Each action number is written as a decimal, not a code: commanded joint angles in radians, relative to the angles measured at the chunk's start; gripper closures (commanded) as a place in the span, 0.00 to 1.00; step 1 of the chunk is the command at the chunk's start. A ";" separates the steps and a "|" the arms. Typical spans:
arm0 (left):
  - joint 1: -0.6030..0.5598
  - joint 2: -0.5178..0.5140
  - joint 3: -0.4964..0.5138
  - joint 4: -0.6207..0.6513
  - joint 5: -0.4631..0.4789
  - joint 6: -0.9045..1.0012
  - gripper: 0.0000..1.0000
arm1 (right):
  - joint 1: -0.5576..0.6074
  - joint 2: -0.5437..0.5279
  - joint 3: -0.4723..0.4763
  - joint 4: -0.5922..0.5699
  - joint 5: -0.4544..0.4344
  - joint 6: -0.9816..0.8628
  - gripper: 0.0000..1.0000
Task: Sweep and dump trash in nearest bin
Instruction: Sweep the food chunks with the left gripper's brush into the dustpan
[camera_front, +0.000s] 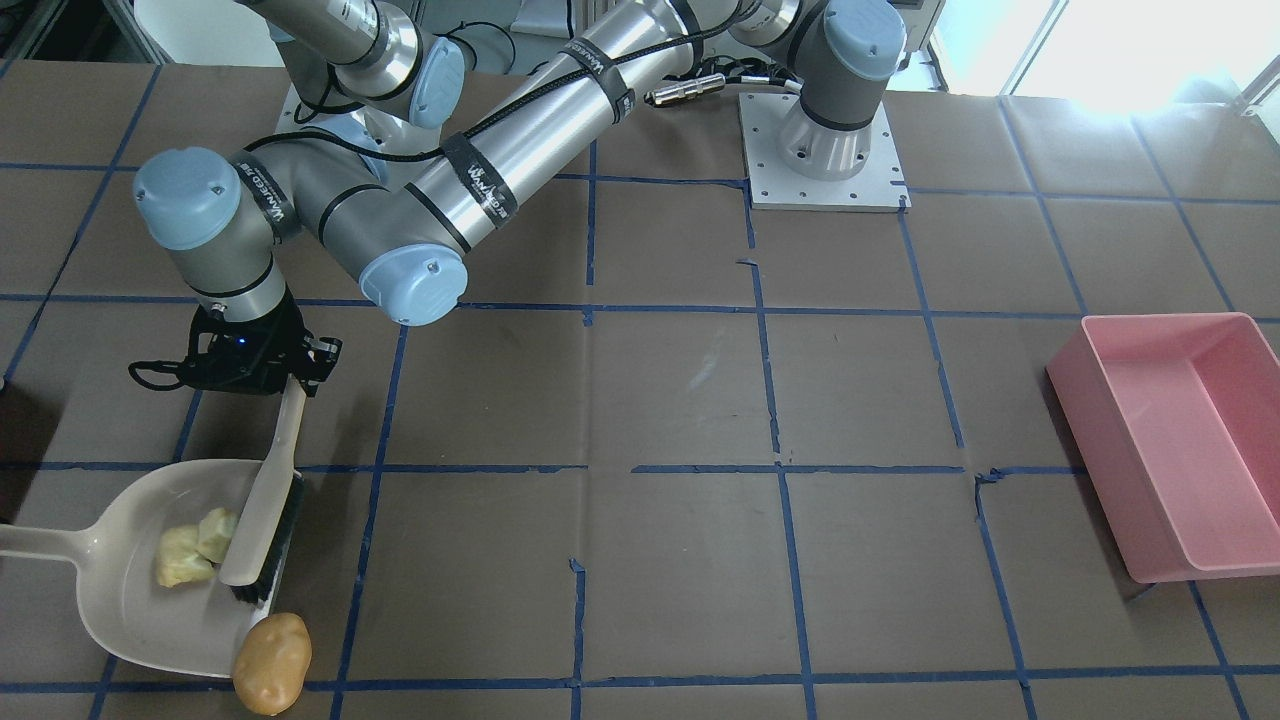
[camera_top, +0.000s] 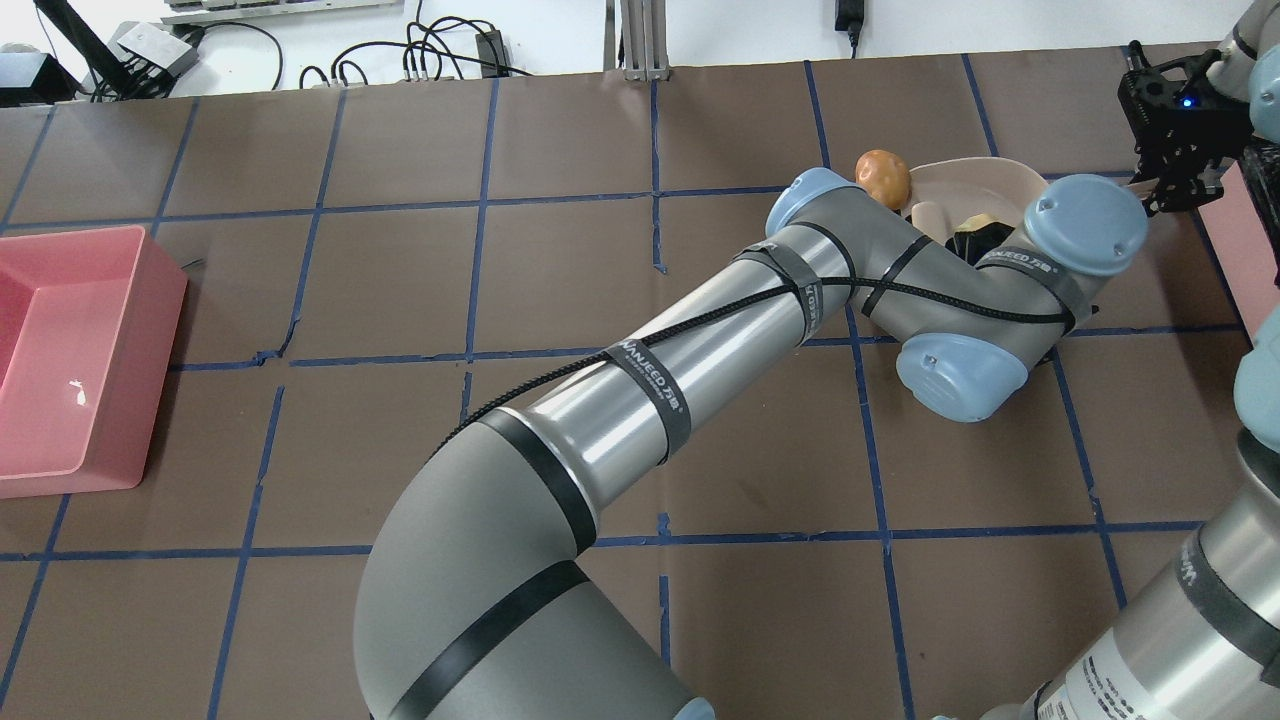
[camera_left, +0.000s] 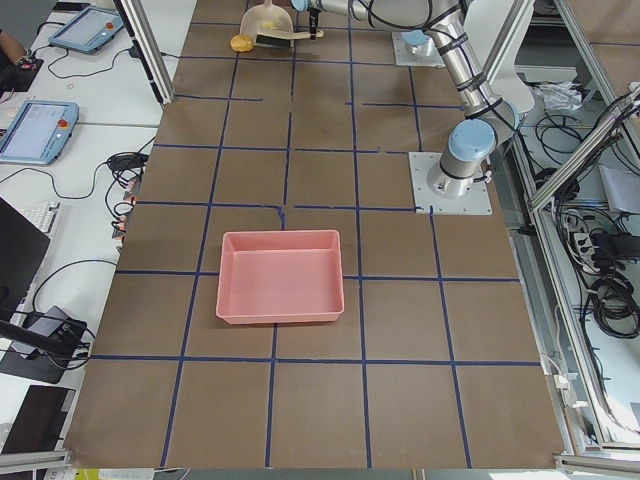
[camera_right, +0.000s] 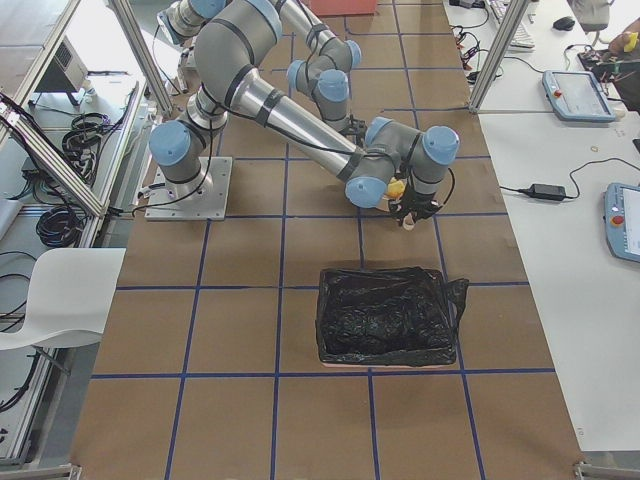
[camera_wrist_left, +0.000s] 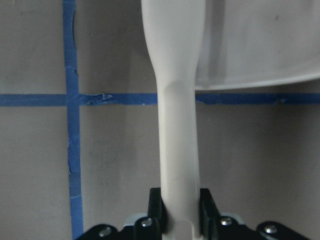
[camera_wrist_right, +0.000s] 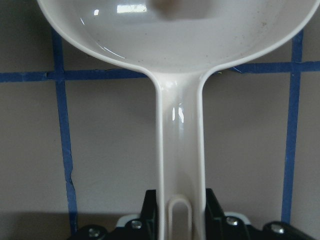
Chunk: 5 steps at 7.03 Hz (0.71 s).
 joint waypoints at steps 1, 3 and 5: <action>-0.019 0.002 0.010 -0.003 0.041 0.087 1.00 | 0.000 0.000 0.000 0.000 0.000 0.000 1.00; -0.019 0.019 0.004 -0.008 0.078 0.197 1.00 | 0.000 0.000 -0.002 0.000 0.000 0.000 1.00; -0.009 0.068 -0.053 -0.023 0.084 0.182 1.00 | -0.002 0.001 -0.002 0.000 0.021 0.053 1.00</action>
